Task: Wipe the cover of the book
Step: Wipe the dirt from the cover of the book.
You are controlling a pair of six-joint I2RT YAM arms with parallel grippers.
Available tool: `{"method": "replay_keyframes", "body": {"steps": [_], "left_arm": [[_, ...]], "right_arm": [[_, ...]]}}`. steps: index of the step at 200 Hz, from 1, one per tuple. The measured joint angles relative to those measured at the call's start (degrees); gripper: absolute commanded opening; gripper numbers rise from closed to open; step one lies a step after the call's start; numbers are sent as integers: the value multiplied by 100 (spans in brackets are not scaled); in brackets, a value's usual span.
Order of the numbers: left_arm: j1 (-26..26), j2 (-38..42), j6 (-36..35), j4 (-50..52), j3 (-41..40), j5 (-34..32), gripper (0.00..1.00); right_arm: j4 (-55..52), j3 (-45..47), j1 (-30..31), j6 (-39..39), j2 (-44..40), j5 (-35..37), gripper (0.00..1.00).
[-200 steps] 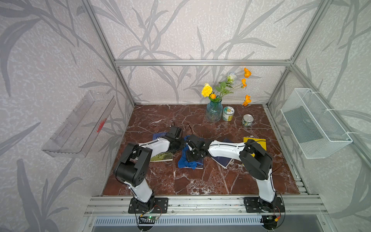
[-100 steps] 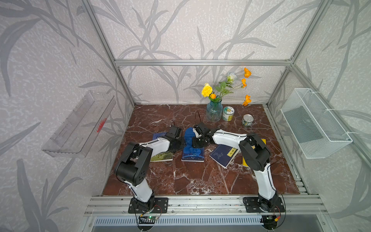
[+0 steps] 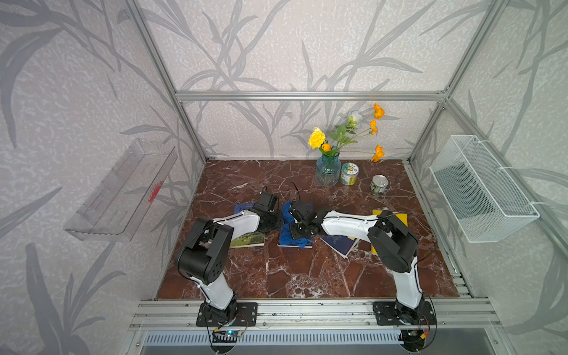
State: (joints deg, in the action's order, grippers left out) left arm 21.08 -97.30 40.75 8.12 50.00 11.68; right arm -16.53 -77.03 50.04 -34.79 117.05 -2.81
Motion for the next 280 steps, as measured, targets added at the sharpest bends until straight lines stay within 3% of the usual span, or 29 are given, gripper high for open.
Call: {"method": "replay_keyframes", "body": {"steps": [32, 61, 92, 116, 145, 174, 195, 232, 280], "left_arm": [[-11, 0, 0, -2, 0, 24, 0], [-13, 0, 0, -2, 0, 31, 0], [-15, 0, 2, -2, 0, 33, 0], [-15, 0, 4, -4, 0, 37, 0], [-15, 0, 31, -4, 0, 44, 0], [-17, -2, 42, -4, 0, 46, 0], [-20, -2, 42, -4, 0, 48, 0], [-20, -4, 42, -7, 0, 48, 0], [-20, -4, 39, -7, 0, 52, 0]], "right_arm": [[-72, -291, -566, -57, 179, -546, 0], [-522, -1287, -1036, 66, 763, -468, 0], [-933, -1941, -1091, 258, 1117, -275, 0], [-811, -1646, -892, 323, 944, 87, 0], [-586, -627, -363, 201, 291, 435, 0], [-378, 116, 129, -4, -181, 505, 0], [-365, 116, 39, -81, -181, 348, 0], [-522, -577, -662, -2, 278, -271, 0], [-1132, -1917, -1080, 280, 1067, -247, 0]]}}
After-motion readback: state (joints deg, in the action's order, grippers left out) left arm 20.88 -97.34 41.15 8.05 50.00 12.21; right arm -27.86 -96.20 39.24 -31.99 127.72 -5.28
